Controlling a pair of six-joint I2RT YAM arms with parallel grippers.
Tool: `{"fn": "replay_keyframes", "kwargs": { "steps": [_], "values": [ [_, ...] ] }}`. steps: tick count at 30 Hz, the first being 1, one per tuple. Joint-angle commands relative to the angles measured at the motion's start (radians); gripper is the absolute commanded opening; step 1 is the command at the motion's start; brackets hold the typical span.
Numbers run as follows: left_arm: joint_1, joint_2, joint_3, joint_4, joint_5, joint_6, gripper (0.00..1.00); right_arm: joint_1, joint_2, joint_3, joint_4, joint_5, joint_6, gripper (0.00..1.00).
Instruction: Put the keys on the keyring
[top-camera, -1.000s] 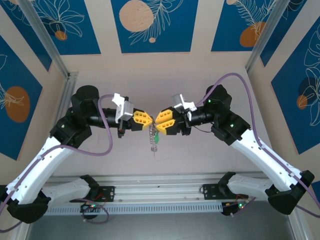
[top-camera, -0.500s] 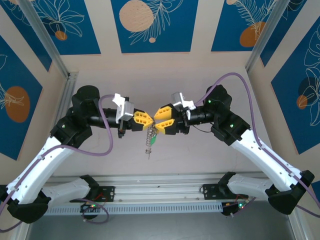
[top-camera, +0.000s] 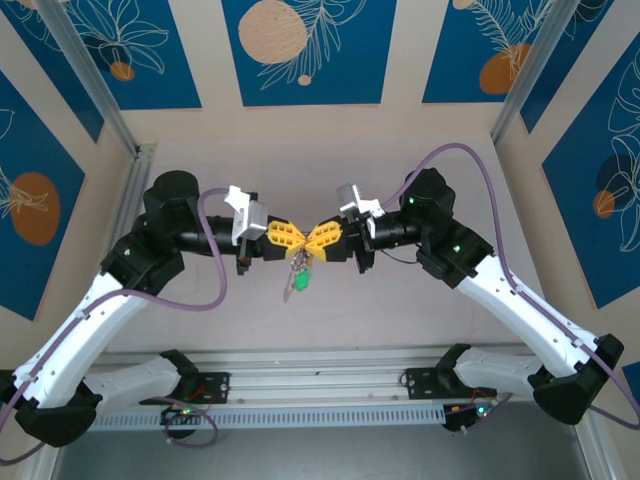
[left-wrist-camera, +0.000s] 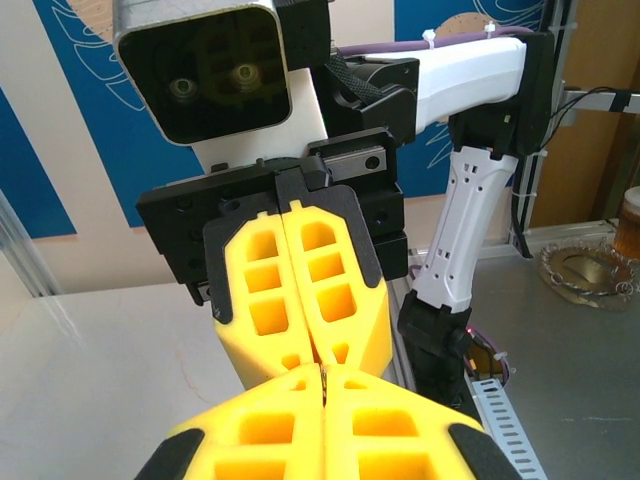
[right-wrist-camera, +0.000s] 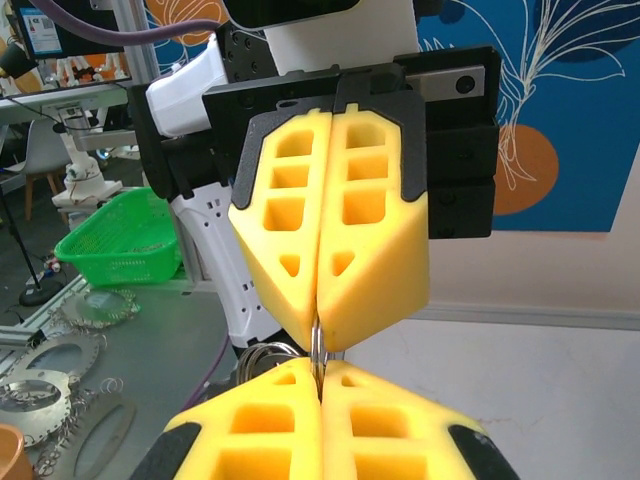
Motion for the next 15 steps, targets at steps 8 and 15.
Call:
{"fn": "replay_keyframes", "kwargs": {
  "steps": [8,15],
  "values": [
    [-0.004,0.002,0.096,-0.150,-0.081,0.089,0.33,0.008,-0.004,0.082,-0.225,0.084,-0.140,0.00],
    [-0.009,0.072,0.226,-0.359,-0.121,0.157,0.39,0.029,0.069,0.225,-0.488,0.142,-0.256,0.00]
  ]
}}
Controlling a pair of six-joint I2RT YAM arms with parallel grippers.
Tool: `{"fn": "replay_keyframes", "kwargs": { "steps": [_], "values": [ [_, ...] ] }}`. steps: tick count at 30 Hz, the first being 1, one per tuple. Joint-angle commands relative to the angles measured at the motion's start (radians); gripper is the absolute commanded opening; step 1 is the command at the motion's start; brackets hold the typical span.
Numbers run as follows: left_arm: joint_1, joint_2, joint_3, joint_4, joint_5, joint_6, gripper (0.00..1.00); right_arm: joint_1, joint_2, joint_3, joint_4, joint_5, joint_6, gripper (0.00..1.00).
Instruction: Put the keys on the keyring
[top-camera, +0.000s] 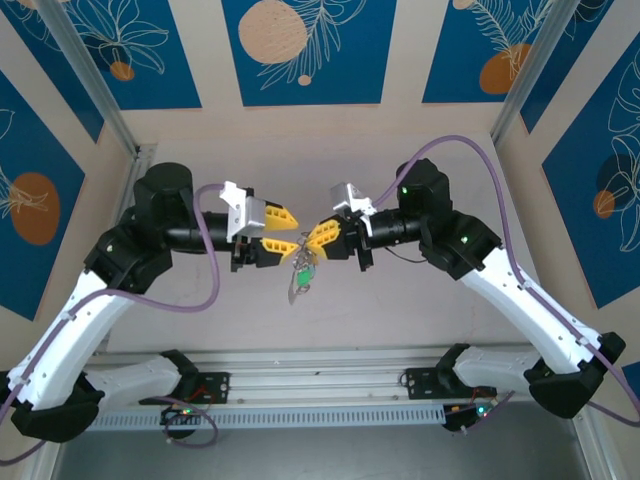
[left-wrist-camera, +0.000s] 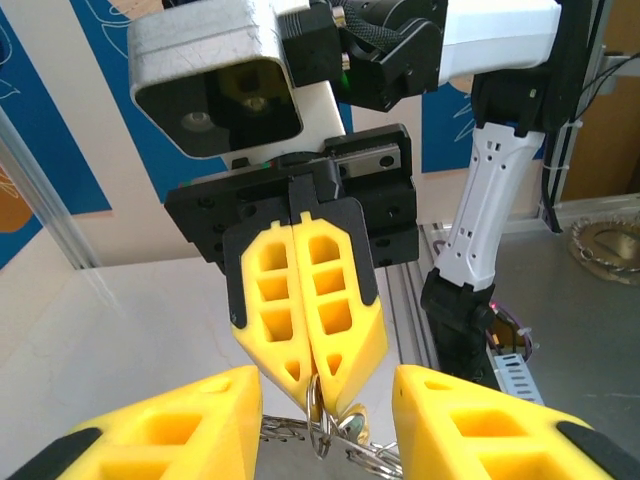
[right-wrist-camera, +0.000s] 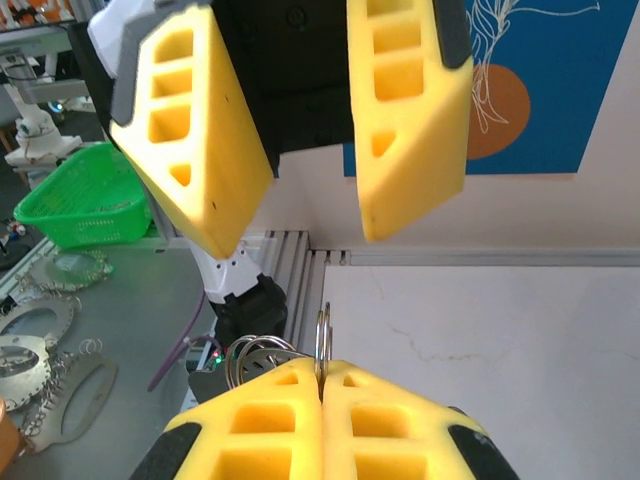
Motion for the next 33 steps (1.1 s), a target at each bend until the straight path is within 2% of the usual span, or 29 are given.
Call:
{"fn": "replay_keyframes", "kwargs": {
  "steps": [1,9,16,22,30,33],
  "values": [
    [-0.010,0.037,0.054,-0.132,-0.037,0.049,0.39,0.017,0.025,0.069,-0.163,0.050,-0.084,0.00],
    [-0.022,0.078,0.059,-0.159,-0.080,0.054,0.39,0.043,0.070,0.149,-0.273,0.107,-0.139,0.00],
    [-0.036,0.098,0.062,-0.183,-0.108,0.068,0.36,0.048,0.092,0.195,-0.310,0.107,-0.152,0.00],
    [-0.043,0.102,0.063,-0.190,-0.109,0.077,0.24,0.052,0.095,0.205,-0.325,0.101,-0.160,0.00],
    [-0.047,0.098,0.058,-0.194,-0.109,0.088,0.21,0.051,0.089,0.210,-0.319,0.096,-0.161,0.00],
    [-0.048,0.098,0.053,-0.194,-0.096,0.090,0.09,0.050,0.085,0.210,-0.319,0.094,-0.161,0.00]
  ]
}}
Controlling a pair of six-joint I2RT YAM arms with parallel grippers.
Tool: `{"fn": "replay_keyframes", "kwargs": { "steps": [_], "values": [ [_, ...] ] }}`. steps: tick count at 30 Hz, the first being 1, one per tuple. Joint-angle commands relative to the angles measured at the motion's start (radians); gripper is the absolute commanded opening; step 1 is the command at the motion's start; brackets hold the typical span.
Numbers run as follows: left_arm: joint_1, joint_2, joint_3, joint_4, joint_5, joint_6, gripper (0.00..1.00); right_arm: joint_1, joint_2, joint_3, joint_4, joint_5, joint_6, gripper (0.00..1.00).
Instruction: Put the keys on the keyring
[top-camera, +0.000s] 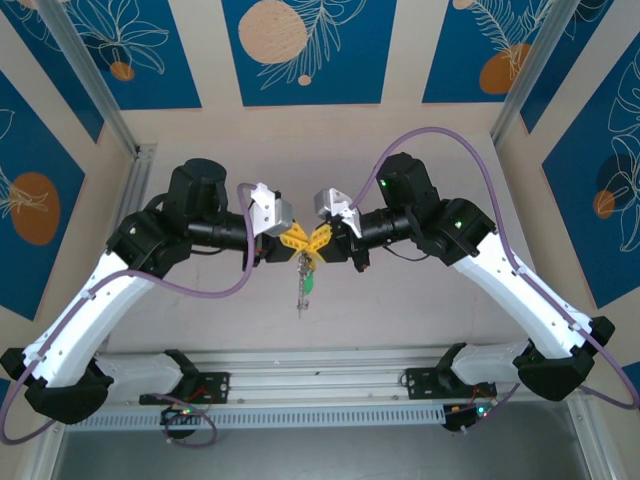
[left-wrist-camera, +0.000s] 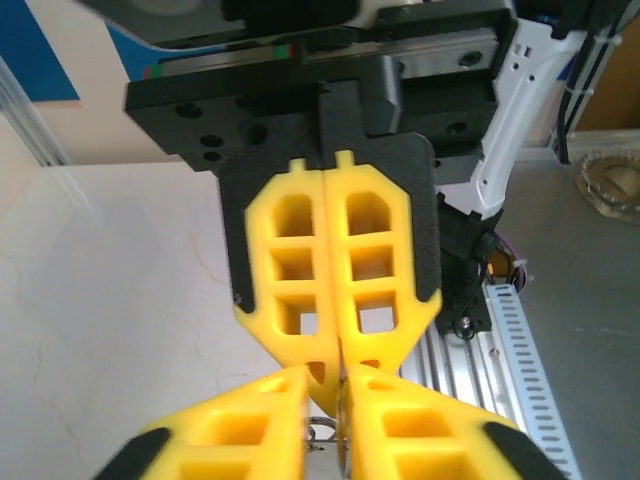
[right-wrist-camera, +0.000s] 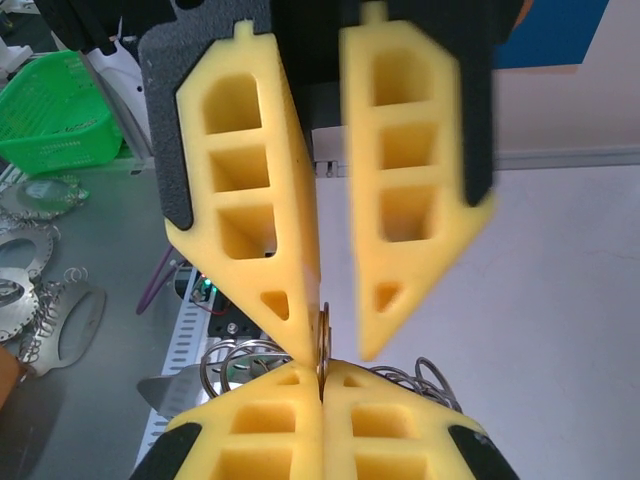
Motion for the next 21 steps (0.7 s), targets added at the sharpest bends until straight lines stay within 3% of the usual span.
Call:
{"fn": "replay_keyframes", "kwargs": {
  "steps": [1,2,10,13,16,21],
  "values": [
    [-0.011,0.000,0.011,-0.015,0.005,0.018,0.04,0.007,-0.016,0.039,0.012,-0.041,-0.015,0.00],
    [-0.010,-0.002,0.008,-0.013,0.011,0.021,0.00,0.006,-0.019,0.034,0.017,-0.042,-0.012,0.00],
    [-0.010,-0.029,-0.017,0.017,0.059,0.027,0.00,-0.016,-0.053,-0.005,0.077,-0.062,0.019,0.00],
    [-0.010,-0.036,-0.028,0.046,0.064,0.016,0.00,-0.022,-0.070,-0.030,0.102,-0.055,0.034,0.28],
    [-0.009,-0.046,-0.041,0.077,0.070,0.005,0.00,-0.038,-0.097,-0.075,0.133,-0.070,0.062,0.48],
    [-0.008,-0.056,-0.056,0.114,0.088,-0.011,0.00,-0.087,-0.139,-0.147,0.178,-0.149,0.120,0.51]
  ]
}}
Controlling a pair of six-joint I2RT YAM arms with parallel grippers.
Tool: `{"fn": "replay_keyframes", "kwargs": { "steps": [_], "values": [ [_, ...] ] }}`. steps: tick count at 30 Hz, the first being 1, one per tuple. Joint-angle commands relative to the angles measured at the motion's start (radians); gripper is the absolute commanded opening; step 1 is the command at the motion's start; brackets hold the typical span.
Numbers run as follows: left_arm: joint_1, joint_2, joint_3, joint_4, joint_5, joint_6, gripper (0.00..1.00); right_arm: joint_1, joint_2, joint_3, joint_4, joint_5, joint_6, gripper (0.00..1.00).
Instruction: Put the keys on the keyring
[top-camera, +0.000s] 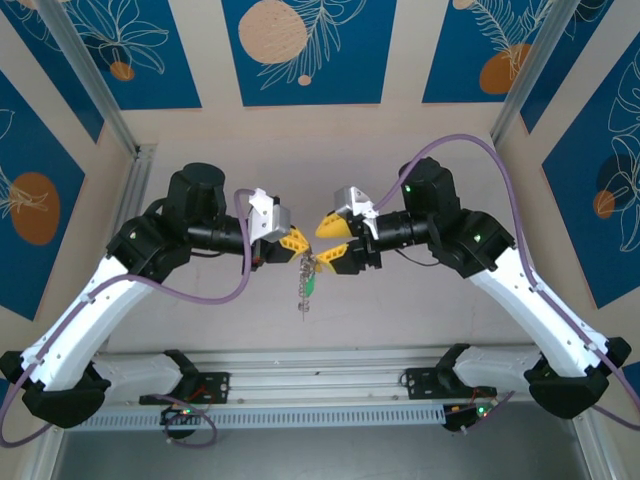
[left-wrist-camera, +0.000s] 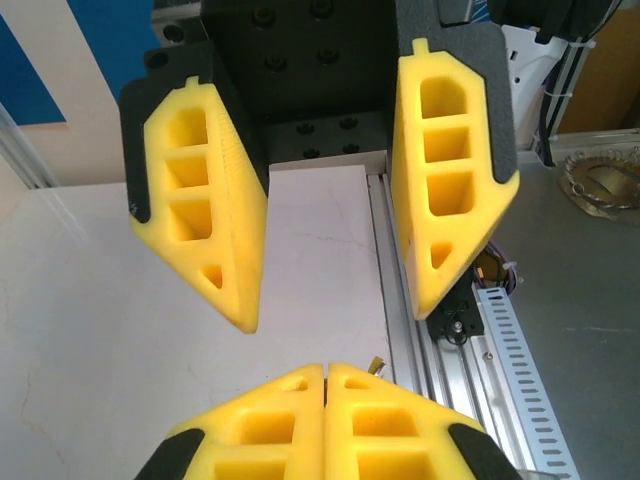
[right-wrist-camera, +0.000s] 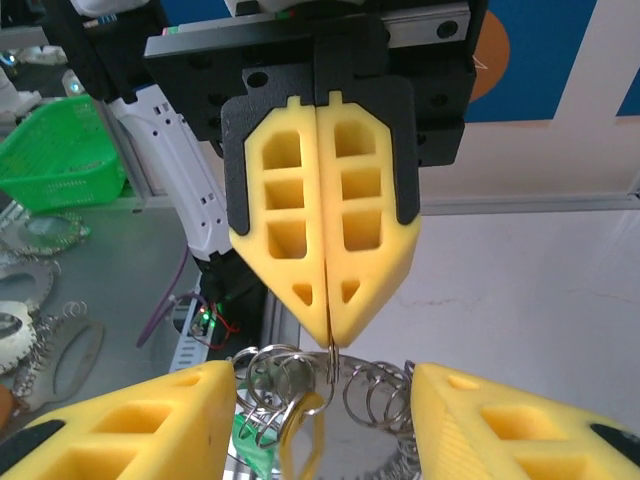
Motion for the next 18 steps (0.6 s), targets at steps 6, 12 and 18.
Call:
{"fn": "replay_keyframes", "kwargs": {
  "steps": [6,12,18],
  "values": [
    [-0.004,-0.039,-0.027,0.090,0.080,-0.016,0.00,-0.063,-0.022,-0.060,0.072,-0.171,0.101,0.48],
    [-0.005,-0.048,-0.035,0.097,0.098,-0.017,0.00,-0.067,0.018,-0.050,0.094,-0.214,0.121,0.39],
    [-0.004,-0.052,-0.038,0.103,0.107,-0.016,0.00,-0.064,0.058,-0.039,0.088,-0.248,0.123,0.33]
  ]
}}
